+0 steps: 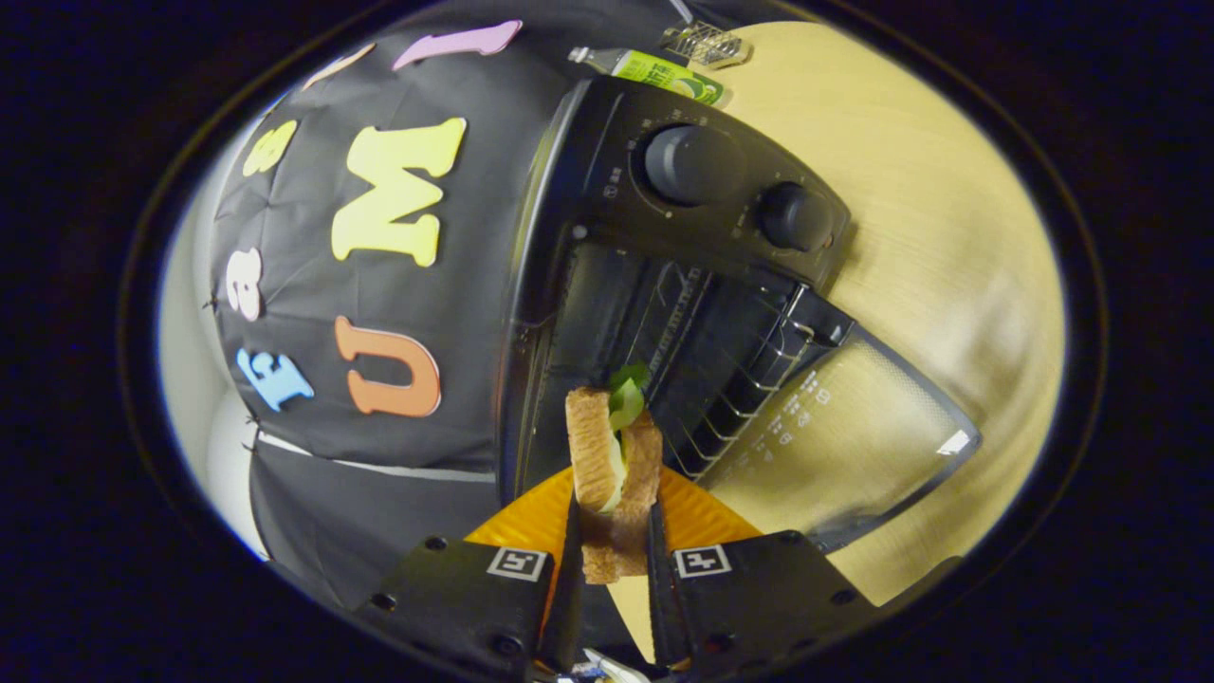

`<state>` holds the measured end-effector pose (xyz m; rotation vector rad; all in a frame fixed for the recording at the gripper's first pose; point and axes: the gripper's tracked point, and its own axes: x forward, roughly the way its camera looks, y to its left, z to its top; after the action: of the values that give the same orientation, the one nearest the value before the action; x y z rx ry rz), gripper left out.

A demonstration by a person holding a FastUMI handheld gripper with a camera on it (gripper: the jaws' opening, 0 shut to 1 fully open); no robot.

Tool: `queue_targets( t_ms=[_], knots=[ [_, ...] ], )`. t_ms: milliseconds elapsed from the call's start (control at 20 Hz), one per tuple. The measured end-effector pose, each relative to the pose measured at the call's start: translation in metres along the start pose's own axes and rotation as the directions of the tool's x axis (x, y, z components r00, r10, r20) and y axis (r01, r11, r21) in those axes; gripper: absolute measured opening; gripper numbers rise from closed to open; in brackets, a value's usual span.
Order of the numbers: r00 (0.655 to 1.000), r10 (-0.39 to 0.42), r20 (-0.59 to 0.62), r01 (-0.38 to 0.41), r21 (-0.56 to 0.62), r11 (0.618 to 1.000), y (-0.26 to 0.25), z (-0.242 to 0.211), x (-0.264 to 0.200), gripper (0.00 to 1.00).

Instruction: Open the toaster oven, put the food inside, and close the toaster oven door.

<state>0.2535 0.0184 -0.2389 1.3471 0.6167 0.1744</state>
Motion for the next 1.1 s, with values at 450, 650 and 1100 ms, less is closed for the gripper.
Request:
queue_targets(
  t_ms=[450, 650, 1100],
  knots=[
    [0.986, 0.108, 0.126, -0.113, 0.033, 0.993, 0.007, 0.014, 0.056, 0.35],
    [0.987, 0.074, 0.143, -0.073, -0.014, 0.997, 0.0, 0.006, 0.07, 0.36],
    [0.989, -0.108, 0.097, 0.126, -0.207, 0.97, -0.006, -0.006, 0.059, 0.82]
  ],
)
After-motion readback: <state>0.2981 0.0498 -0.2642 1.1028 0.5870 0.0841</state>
